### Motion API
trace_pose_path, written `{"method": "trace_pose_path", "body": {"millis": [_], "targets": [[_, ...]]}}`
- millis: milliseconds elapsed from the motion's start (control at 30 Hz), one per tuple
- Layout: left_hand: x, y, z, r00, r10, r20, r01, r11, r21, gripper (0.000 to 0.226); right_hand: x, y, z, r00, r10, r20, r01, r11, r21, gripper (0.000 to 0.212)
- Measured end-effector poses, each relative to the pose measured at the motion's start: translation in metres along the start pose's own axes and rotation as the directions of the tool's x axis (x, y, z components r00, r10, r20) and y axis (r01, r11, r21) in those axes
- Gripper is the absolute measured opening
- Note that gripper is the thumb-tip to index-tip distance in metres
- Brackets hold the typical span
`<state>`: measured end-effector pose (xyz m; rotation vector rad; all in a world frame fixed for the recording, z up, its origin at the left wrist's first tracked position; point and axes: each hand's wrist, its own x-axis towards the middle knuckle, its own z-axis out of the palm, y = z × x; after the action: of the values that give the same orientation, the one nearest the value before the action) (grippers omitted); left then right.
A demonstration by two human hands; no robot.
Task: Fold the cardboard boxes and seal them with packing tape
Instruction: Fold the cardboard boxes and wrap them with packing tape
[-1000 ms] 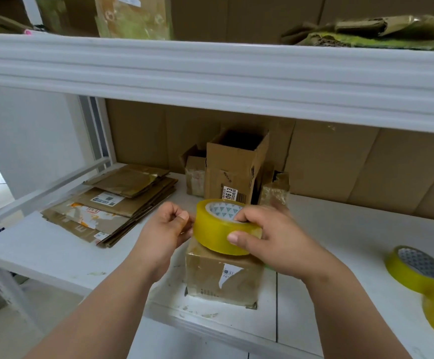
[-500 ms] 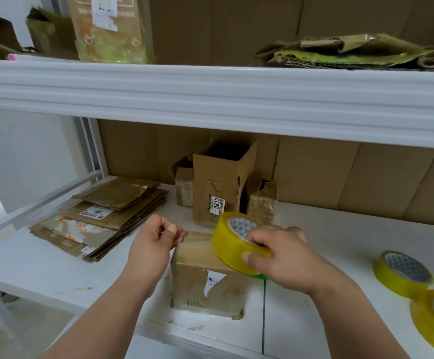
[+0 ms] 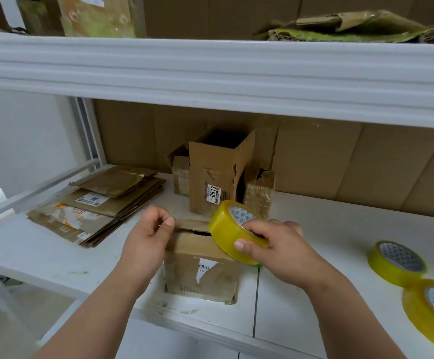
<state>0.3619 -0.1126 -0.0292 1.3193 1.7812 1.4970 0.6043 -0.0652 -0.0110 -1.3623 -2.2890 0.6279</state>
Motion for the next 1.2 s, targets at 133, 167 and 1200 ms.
{"method": "trace_pose_path", "body": {"millis": [133, 167, 1200], "targets": [[0.002, -0.002, 0.003, 0.999, -0.027, 0.036, 0.027, 1.0, -0.009, 0.019, 0.002, -0.003, -0.002, 1.0, -0.016, 0.005, 0.016, 0.999, -0.042, 0.033], [0.003, -0.003, 0.004, 0.999, -0.022, 0.027, 0.022, 1.0, 0.022, 0.018, 0.002, -0.003, -0.003, 1.0, -0.016, 0.013, 0.017, 0.999, -0.041, 0.035], [0.002, -0.024, 0.017, 0.991, -0.006, 0.132, 0.009, 1.0, -0.021, 0.025, -0.027, 0.011, -0.064, 0.967, 0.049, -0.249, 0.029, 0.953, 0.302, 0.03]]}}
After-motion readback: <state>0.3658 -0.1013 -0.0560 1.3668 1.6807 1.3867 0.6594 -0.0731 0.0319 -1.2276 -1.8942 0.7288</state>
